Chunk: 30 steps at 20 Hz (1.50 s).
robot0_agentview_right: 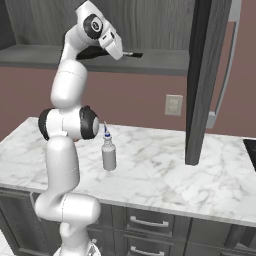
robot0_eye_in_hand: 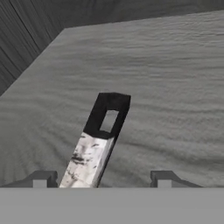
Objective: Pick the pan from the cabinet and place it on the stove. Then turn on the stove burner for the pan.
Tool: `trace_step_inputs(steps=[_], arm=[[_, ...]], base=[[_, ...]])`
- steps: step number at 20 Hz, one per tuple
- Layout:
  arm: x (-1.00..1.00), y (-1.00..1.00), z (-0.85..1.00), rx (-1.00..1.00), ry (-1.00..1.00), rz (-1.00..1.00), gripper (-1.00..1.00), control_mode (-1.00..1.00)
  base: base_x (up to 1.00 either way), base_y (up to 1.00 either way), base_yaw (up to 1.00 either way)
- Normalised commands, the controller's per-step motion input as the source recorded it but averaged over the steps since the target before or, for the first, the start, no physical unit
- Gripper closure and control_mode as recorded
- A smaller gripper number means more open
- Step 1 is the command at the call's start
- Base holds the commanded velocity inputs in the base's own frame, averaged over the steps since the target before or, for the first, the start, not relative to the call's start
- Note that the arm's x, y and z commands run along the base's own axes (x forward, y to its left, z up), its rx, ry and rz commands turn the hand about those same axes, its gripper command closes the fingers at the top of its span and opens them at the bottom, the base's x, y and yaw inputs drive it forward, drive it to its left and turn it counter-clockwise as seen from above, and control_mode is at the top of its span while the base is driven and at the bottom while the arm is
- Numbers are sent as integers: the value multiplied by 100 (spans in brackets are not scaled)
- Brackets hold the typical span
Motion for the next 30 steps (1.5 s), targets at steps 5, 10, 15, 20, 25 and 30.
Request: trace_step_inputs(steps=[5, 10, 15, 20, 25, 30], arm=[[0, 11, -37, 0, 5, 0, -100, -100], [0, 19, -36, 0, 2, 0, -100, -100], [0, 23, -33, 0, 0, 0, -100, -100], [0, 26, -37, 0, 0, 0, 100, -100], [0, 34, -38, 0, 0, 0, 100, -100], [0, 19, -36, 0, 0, 0, 100, -100]], base=[[0, 0, 0], [0, 0, 0], [0, 0, 0], [0, 0, 0], [0, 0, 0], [0, 0, 0]])
